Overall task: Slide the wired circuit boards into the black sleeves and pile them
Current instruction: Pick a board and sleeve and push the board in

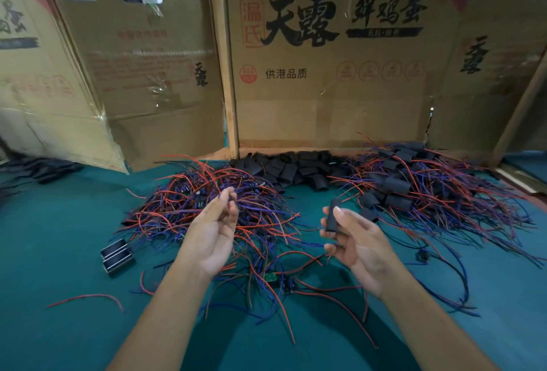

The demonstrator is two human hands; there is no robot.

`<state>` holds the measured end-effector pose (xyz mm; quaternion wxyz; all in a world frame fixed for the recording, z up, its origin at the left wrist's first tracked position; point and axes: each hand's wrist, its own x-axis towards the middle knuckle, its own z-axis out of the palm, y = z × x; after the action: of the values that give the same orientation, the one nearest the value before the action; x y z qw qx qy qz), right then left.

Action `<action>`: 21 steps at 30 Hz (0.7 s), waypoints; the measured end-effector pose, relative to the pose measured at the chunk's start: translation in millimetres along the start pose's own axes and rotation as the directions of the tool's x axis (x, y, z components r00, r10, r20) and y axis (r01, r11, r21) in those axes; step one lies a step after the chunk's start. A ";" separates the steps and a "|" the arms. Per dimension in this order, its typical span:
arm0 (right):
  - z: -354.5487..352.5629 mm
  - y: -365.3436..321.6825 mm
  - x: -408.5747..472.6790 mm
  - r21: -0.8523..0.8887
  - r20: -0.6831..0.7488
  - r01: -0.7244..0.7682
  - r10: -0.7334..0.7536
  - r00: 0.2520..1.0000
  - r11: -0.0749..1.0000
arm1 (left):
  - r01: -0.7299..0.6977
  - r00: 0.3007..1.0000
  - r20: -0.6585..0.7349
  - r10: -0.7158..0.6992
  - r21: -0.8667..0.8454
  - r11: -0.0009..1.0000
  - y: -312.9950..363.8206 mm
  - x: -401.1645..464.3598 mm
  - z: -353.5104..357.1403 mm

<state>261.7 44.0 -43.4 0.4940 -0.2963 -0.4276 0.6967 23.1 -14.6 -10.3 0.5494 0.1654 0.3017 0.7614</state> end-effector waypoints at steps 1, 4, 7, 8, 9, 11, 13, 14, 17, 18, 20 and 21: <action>-0.6 1.8 0.5 -0.144 -0.043 0.065 -0.071 0.997 0.987 | -0.018 1.000 0.019 0.018 0.022 1.000 -0.7 -0.5 0.0; -4.4 5.4 1.7 -0.599 -0.048 0.214 -0.301 0.952 0.771 | -0.080 0.993 0.091 0.071 0.096 0.992 -2.8 -1.0 -1.6; -7.1 3.4 -0.7 -0.774 0.105 0.303 -0.358 0.928 0.557 | -0.109 0.986 0.132 0.099 0.075 0.991 -3.4 1.6 -5.3; -6.8 2.6 -2.2 -0.807 0.139 0.318 -0.364 0.921 0.497 | -0.114 0.985 0.138 0.104 0.065 0.991 -3.5 2.7 -7.8; -6.7 2.7 -3.1 -0.836 0.162 0.329 -0.374 0.913 0.440 | -0.119 0.984 0.139 0.110 0.061 0.991 -3.9 3.6 -10.6; -7.4 1.4 -4.4 -0.881 0.198 0.339 -0.395 0.897 0.330 | -0.131 0.985 0.122 0.123 0.059 0.990 -5.6 5.9 -15.2; -9.2 -3.2 -5.5 -0.913 0.228 0.338 -0.399 0.888 0.229 | -0.145 0.987 0.084 0.139 0.066 0.987 -8.2 8.3 -18.9; -10.4 -6.0 -6.1 -0.923 0.242 0.336 -0.396 0.886 0.189 | -0.156 0.986 0.070 0.151 0.069 0.985 -8.8 9.5 -20.2; -11.4 -9.6 -8.2 -0.935 0.292 0.346 -0.382 0.877 0.081 | -0.184 0.982 0.060 0.180 0.075 0.980 -9.8 11.9 -21.1; -10.3 -9.1 -9.0 -0.935 0.298 0.347 -0.375 0.878 0.069 | -0.192 0.980 0.062 0.188 0.074 0.979 -9.7 11.9 -21.1; -6.7 -7.1 -11.3 -0.936 0.266 0.326 -0.344 0.901 0.130 | -0.210 0.976 0.072 0.206 0.063 0.976 -9.1 11.2 -19.8; -4.6 -5.9 -12.4 -0.932 0.233 0.303 -0.312 0.921 0.199 | -0.219 0.974 0.074 0.215 0.055 0.974 -9.0 10.8 -18.9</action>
<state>272.4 34.6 -40.4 0.3443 -0.4438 -0.8068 0.1835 15.0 -7.8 -31.4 0.4674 0.2402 0.2869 0.8009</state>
